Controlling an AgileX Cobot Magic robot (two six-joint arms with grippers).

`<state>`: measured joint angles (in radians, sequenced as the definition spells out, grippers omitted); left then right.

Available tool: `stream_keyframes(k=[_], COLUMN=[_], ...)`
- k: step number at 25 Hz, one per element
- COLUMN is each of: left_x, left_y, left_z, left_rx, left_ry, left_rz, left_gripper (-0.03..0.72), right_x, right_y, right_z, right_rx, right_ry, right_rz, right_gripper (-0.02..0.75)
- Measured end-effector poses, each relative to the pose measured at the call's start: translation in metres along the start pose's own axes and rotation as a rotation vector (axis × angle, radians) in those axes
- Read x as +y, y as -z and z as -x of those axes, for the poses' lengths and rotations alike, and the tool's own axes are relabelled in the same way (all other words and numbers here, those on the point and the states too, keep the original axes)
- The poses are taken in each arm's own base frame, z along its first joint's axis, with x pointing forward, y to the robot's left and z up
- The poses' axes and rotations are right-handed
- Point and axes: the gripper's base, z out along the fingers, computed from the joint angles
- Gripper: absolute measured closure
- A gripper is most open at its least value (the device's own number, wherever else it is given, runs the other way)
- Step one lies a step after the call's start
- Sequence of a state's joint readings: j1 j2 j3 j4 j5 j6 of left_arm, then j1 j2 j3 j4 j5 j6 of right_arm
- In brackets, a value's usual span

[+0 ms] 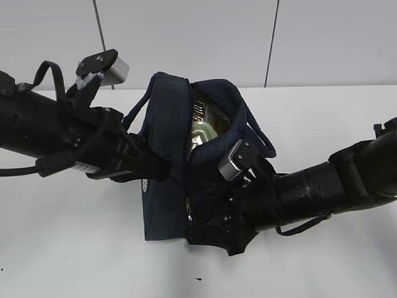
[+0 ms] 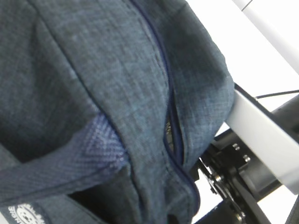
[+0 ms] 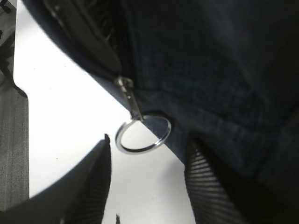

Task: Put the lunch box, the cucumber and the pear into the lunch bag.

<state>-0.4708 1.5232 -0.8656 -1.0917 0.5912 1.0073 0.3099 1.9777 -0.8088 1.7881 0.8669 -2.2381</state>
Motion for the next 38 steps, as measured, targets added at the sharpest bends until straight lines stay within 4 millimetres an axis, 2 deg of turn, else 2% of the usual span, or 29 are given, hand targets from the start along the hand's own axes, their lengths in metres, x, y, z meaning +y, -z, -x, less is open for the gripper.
stream_keyframes(k=[10, 17, 21, 26, 38], left_x=[0.000, -0.001, -0.001, -0.001, 0.002], left_y=[0.000, 0.000, 0.000, 0.000, -0.003], left_z=[0.000, 0.001, 0.001, 0.001, -0.002], left_rx=[-0.001, -0.012, -0.013, -0.013, 0.012], left_ry=[0.001, 0.021, 0.024, 0.024, 0.005], left_rz=[0.001, -0.007, -0.008, -0.009, 0.001], left_gripper=[0.697, 0.697, 0.697, 0.697, 0.697], right_x=[0.001, 0.012, 0.007, 0.004, 0.006], right_y=[-0.001, -0.015, -0.014, -0.012, -0.012], right_z=[0.003, 0.004, 0.002, 0.001, 0.003], right_rx=[-0.015, 0.003, 0.023, 0.032, 0.015], right_ry=[-0.006, 0.016, -0.015, -0.034, -0.048], right_rz=[0.016, 0.058, 0.025, 0.002, 0.022], right_gripper=[0.333, 0.337, 0.374, 0.487, 0.509])
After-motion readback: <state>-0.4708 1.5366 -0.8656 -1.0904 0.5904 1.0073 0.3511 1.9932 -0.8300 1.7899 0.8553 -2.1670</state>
